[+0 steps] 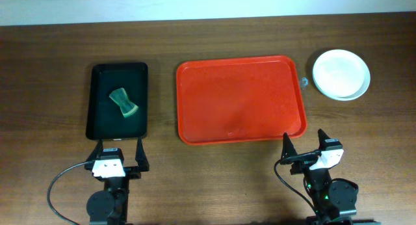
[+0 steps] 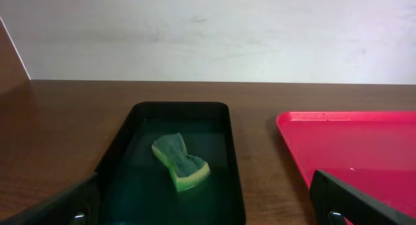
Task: Clean dirty plates on tray and stack at the side
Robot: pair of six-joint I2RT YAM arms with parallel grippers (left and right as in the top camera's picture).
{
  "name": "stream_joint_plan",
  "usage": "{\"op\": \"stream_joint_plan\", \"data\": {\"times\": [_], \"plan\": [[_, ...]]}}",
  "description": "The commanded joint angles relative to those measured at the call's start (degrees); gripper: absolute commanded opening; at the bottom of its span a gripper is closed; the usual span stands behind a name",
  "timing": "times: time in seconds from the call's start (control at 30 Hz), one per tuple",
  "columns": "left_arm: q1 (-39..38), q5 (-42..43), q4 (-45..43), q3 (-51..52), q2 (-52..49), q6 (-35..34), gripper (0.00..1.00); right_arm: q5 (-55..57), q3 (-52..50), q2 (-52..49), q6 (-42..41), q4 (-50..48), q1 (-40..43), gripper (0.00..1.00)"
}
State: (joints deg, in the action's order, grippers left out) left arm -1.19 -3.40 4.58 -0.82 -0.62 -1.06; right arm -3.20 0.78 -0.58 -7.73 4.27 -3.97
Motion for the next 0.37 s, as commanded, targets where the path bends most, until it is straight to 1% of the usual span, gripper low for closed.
{"op": "stream_joint_plan", "data": {"times": [0.0,0.33], "plan": [[-0.26,0.61,0.04,0.31,0.28,0.92,0.99,0.48,-0.46,0.37,-0.04,0.04,-0.52,0.99],[-0.26,0.61,0.04,0.31,0.26,0.92,0.99,0.5,-0.46,0.37,-0.04,0.04,-0.52,0.99]]}}
